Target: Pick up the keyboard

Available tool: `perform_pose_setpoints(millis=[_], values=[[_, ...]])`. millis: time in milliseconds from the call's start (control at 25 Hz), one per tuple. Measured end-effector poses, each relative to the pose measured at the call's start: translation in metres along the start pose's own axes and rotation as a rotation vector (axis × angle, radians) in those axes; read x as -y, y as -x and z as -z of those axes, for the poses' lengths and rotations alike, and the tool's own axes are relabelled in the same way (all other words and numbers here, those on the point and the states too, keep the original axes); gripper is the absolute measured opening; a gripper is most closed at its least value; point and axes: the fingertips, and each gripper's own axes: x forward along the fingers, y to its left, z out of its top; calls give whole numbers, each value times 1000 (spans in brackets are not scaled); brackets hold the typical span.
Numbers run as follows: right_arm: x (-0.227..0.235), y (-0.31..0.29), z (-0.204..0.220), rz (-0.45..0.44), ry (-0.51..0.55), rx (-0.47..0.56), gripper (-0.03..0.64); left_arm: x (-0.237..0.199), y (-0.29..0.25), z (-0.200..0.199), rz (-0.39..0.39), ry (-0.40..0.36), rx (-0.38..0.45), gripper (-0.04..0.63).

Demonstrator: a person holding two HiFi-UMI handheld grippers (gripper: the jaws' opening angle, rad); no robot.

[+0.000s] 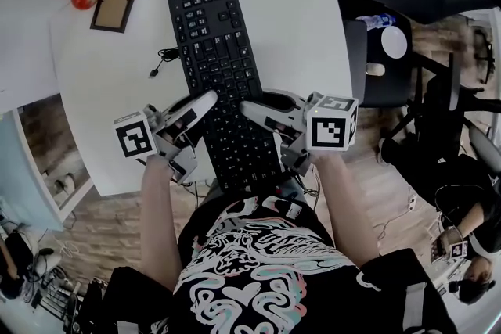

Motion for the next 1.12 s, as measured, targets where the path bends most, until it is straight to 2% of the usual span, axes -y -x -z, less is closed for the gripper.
perform_pose_setpoints(millis=[200,480,680,880,1120], values=[[2,0,0,11,8,-13,170,-4,0,-1,3,-8,9,114],[3,-1,1,48,45,-40,170,-5,-1,0,59,-13,52,115],[5,-2,3,30,11,-92,170,-9,3,3,7,62,105,117],[9,-3,1,22,35,-91,170,-10,1,1,7,51,109,117],[2,-3,1,29,6,-87,170,-3,3,1,13,69,123,117]])
